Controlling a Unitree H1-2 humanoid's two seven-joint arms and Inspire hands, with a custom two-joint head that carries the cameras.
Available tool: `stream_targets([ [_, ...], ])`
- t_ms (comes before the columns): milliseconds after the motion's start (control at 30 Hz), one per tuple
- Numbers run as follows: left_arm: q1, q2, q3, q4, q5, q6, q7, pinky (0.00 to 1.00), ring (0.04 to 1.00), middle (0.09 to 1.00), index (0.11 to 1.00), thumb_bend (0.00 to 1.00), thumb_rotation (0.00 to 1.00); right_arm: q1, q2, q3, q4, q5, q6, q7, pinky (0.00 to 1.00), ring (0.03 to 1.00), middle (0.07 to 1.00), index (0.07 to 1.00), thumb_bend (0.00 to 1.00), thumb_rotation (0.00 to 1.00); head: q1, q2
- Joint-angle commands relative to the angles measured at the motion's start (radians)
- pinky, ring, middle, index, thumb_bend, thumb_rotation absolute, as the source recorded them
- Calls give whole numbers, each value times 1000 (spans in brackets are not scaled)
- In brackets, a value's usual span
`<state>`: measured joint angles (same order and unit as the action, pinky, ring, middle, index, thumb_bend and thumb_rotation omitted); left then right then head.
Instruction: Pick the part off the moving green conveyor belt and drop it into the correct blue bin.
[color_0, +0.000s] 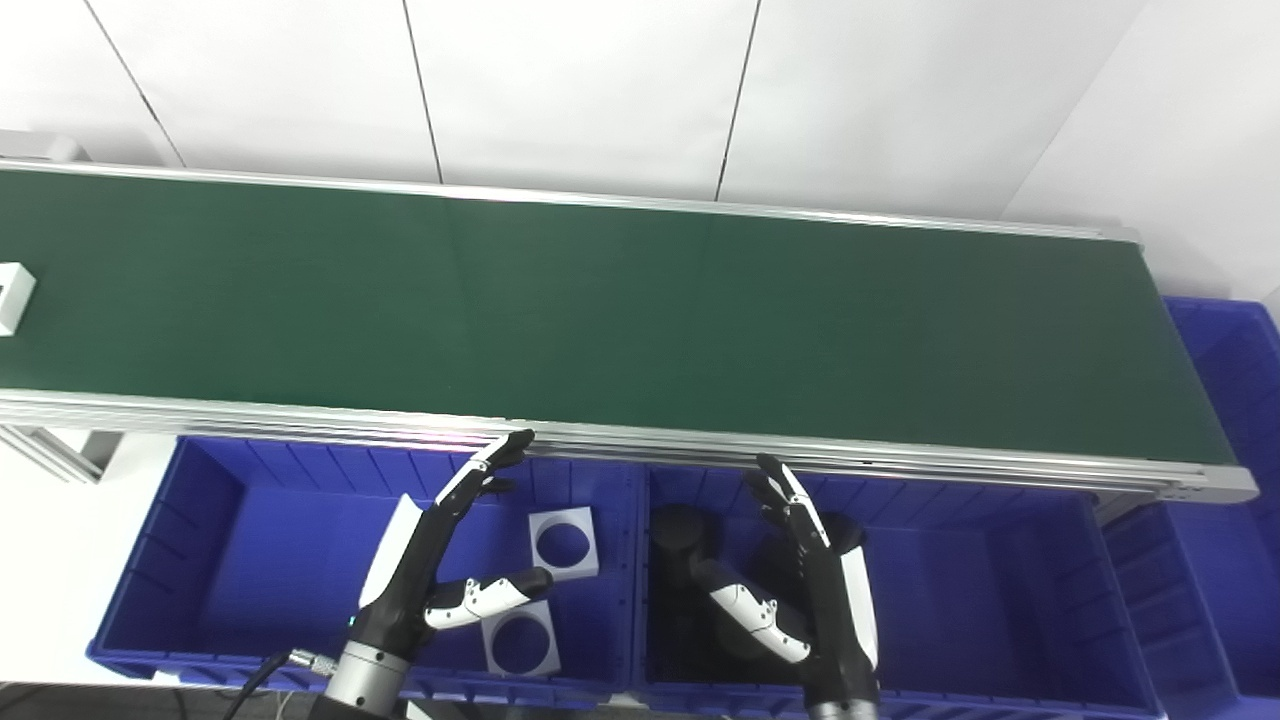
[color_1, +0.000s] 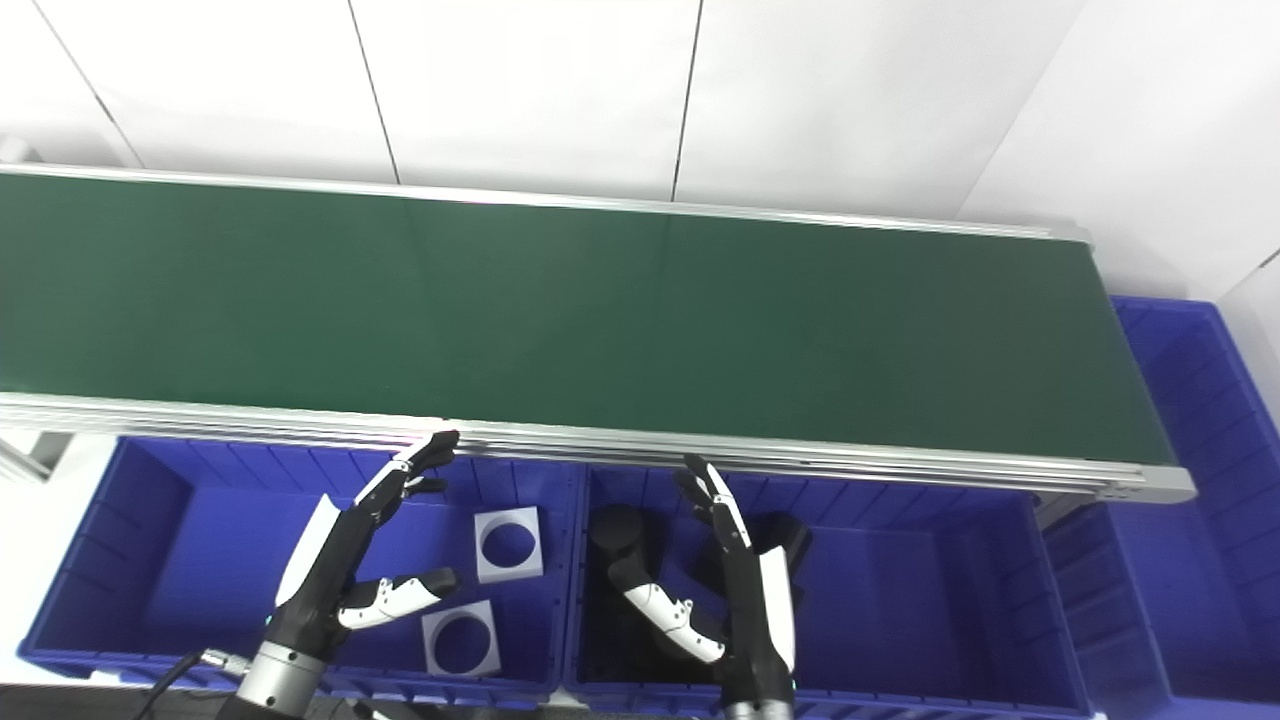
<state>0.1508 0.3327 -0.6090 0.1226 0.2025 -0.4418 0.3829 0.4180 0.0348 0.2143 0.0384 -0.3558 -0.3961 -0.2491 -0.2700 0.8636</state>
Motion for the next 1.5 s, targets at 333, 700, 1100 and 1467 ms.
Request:
stream_targets([
  [333, -20, 5, -2, -12, 3, -28, 21, 751, 853, 892, 869, 678, 696, -7, 8, -3, -13, 11, -48, 0, 850, 866, 850, 908, 654, 557, 2, -1],
  [700, -22, 7, -3, -13, 4, -28, 17, 758, 857, 893, 872, 678, 703, -6, 6, -3, -20, 5, -44, 0, 847, 860, 851, 906, 656, 558, 3, 0],
  [1100, -25, 7, -1, -10, 6, -28, 15, 764, 861, 891, 875, 680, 709, -9, 3, -2, -20, 8, -35, 7, 850, 855, 842, 908, 669, 573, 2, -1],
  [1467, -24, 3, 0, -10, 7, -28, 14, 763, 860, 896, 876, 679, 710, -7, 1, 0, -22, 10, -39, 10, 843, 846, 832, 902, 674, 585, 3, -1],
])
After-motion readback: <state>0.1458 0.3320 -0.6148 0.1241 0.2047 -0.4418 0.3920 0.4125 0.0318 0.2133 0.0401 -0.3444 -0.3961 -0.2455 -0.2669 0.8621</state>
